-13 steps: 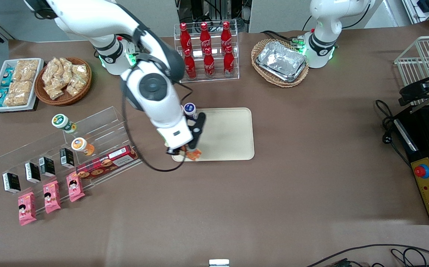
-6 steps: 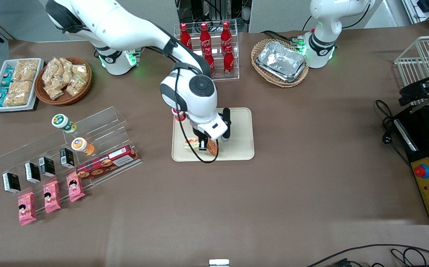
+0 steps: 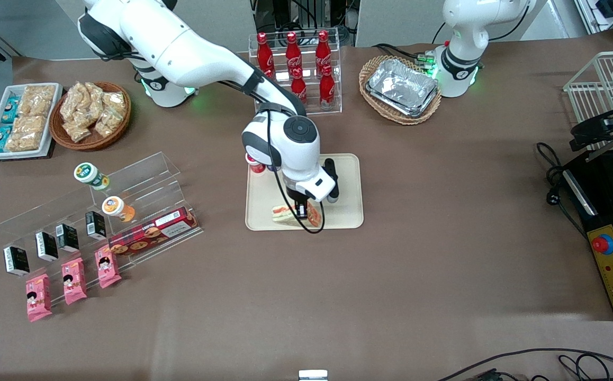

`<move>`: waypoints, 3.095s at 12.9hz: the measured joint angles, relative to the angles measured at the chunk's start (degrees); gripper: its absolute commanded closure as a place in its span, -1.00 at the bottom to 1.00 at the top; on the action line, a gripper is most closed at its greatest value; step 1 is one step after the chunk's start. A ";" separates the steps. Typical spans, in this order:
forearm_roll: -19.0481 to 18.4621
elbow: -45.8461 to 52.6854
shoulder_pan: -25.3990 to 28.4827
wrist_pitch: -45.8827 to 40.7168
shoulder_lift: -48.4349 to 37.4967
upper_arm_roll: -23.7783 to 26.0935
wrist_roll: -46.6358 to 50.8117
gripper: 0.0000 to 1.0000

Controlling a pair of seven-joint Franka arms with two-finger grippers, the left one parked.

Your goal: Place sandwich on tray

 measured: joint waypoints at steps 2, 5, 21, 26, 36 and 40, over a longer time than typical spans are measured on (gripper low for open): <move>-0.15 -0.05 0.68 1.97 0.89 0.00 -0.05 0.29; -0.19 -0.47 2.04 2.66 1.58 0.01 -0.05 0.28; 6.89 -0.61 -0.47 -2.01 -2.59 -0.62 0.32 -1.00; 16.97 -0.04 -12.12 -9.90 -12.37 -0.96 7.22 -1.00; 31.36 0.13 -36.20 -19.26 -22.61 -5.08 24.75 -1.00; 31.82 1.62 -39.15 -26.81 -26.06 -11.97 24.75 -1.00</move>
